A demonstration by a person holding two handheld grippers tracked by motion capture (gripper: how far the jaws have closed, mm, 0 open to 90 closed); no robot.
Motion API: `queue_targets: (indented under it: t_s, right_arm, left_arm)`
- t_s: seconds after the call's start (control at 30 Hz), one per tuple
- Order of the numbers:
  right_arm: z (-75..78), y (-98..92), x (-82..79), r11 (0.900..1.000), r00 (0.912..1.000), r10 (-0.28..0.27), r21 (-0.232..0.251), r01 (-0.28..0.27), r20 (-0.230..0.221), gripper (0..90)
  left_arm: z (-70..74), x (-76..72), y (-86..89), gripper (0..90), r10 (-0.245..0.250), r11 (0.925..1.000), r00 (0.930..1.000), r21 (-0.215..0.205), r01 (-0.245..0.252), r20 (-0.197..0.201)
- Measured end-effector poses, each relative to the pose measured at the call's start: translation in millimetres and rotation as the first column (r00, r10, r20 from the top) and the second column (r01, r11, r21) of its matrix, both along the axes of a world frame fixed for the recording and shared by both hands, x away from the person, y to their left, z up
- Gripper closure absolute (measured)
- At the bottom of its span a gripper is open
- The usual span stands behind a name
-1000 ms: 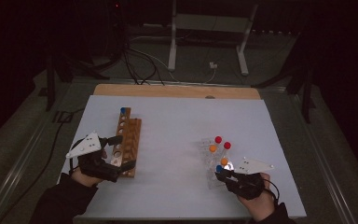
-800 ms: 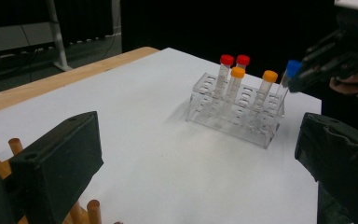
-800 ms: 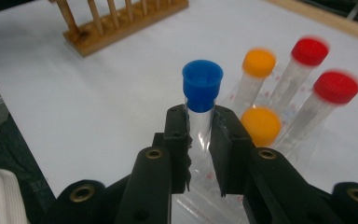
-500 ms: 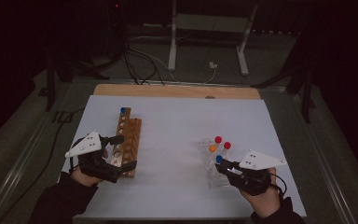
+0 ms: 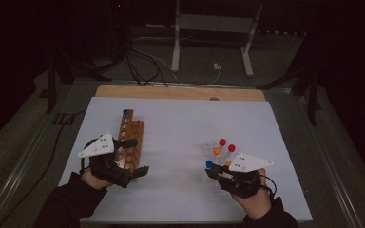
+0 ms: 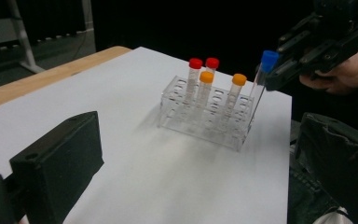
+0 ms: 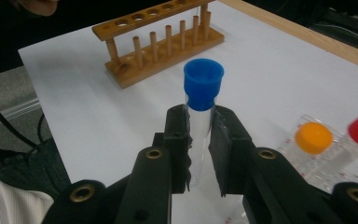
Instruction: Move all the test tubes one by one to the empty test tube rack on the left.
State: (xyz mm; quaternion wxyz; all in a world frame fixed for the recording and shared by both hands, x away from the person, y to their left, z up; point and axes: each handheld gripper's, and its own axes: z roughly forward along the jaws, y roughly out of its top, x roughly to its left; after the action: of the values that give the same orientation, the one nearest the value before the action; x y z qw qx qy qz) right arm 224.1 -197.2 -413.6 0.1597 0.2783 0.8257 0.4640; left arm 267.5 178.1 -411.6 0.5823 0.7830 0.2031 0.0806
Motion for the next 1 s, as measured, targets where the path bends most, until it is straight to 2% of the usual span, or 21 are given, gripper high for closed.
queue_targets:
  t_s: [0.1, 0.37, 0.87, 1.0]
  right_arm:
    - [-1.7, 4.1, -0.1, 1.0, 1.0, 0.006, -0.009, -0.006, 0.003, 77.3]
    - [-7.8, 11.1, -1.4, 1.0, 0.9997, 0.025, -0.015, -0.025, -0.008, 77.4]
    - [-12.0, 18.3, -5.6, 0.999, 0.9983, 0.052, -0.009, -0.052, -0.028, 77.3]
    - [-12.6, 19.8, -6.2, 0.998, 0.9978, 0.058, -0.009, -0.058, -0.032, 77.3]
  left_arm:
    - [-0.7, 0.1, -5.2, 1.7, -0.012, 0.9999, 0.9999, 0.003, 0.012, -0.003]
    - [-3.1, -0.9, -31.2, 2.1, -0.087, 0.9962, 0.9961, 0.004, 0.087, -0.016]
    - [-5.4, -6.9, -71.8, 7.5, -0.192, 0.9813, 0.9813, 0.004, 0.192, -0.015]
    - [-6.1, -7.5, -80.1, 16.3, -0.217, 0.9761, 0.9759, -0.011, 0.217, -0.019]
